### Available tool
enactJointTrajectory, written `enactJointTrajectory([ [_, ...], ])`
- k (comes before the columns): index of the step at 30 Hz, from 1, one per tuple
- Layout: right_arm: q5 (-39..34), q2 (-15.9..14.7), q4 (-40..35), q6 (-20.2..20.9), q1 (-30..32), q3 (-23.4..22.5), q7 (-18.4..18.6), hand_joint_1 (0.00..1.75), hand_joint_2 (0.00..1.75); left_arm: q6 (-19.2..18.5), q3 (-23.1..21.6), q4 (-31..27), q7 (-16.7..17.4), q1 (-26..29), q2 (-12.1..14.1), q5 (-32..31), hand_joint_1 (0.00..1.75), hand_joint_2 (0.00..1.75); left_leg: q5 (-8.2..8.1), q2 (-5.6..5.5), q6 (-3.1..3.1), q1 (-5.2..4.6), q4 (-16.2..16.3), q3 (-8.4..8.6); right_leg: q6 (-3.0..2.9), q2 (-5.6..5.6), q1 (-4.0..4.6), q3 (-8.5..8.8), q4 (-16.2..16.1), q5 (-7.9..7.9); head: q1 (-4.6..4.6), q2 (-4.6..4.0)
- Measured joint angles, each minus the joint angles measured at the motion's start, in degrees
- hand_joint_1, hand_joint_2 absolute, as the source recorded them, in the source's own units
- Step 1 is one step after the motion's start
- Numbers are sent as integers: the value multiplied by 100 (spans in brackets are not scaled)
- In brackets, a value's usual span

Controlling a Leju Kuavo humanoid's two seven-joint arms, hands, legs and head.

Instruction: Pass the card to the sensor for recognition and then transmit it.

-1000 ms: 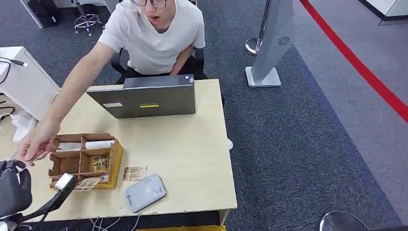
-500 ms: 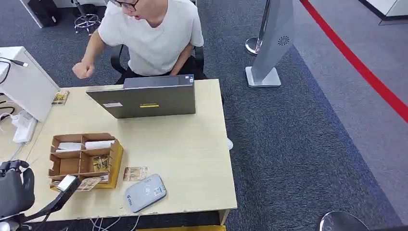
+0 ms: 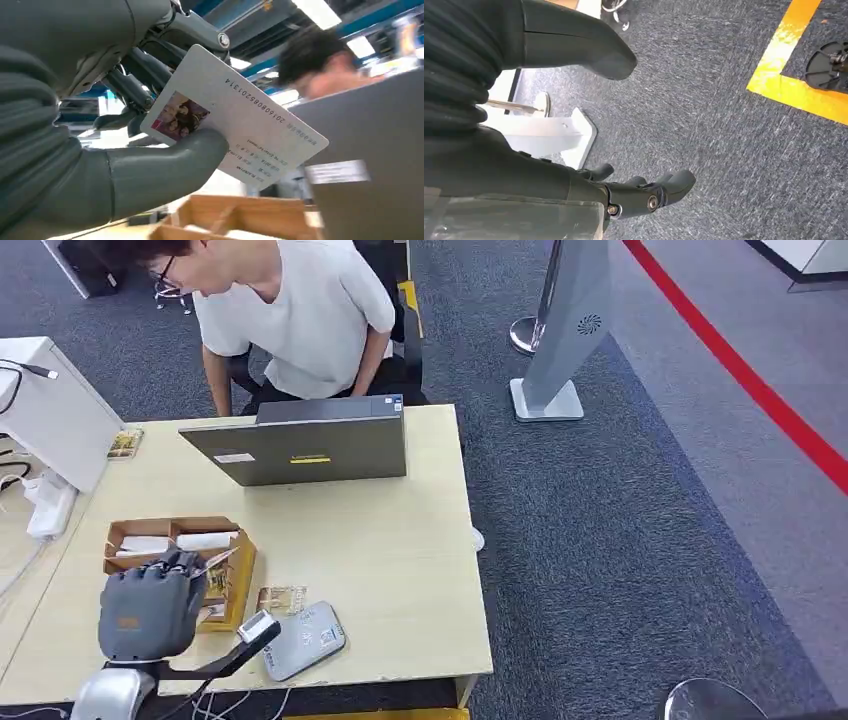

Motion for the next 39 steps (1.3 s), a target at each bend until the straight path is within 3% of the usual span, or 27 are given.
enactJointTrajectory([
  [4,30,0,0,9,-2,-48,-33,0,175,-153,-660,-13,135,-179,125,0,175,175,0,1,0,1,-1,0,0,1,1,0,1,0,0,0],
  [8,35,0,0,9,-2,-89,-41,0,175,-200,-952,-13,144,-225,173,0,175,175,0,1,0,1,-2,0,-1,1,1,0,1,-1,0,0],
  [12,48,2,0,7,-3,-127,-46,0,175,-711,-1092,-7,419,-226,214,0,175,175,0,1,0,1,-2,-1,-1,1,1,0,1,-1,0,2],
  [17,144,2,-9,7,-4,-192,-11,0,175,-1432,-1125,83,671,-192,185,0,175,175,0,1,0,1,-2,-2,-1,1,1,0,1,-1,0,2],
  [24,258,2,-33,2,-8,-256,22,0,175,-2093,-1125,227,656,-65,26,0,175,175,-1,0,2,0,-1,-3,0,0,1,0,0,-1,0,0],
  [39,369,2,-46,-2,-50,-383,28,0,175,-2411,-1184,527,437,123,-186,0,175,175,-2,-1,3,1,-1,-2,0,0,1,1,0,-2,2,2],
])
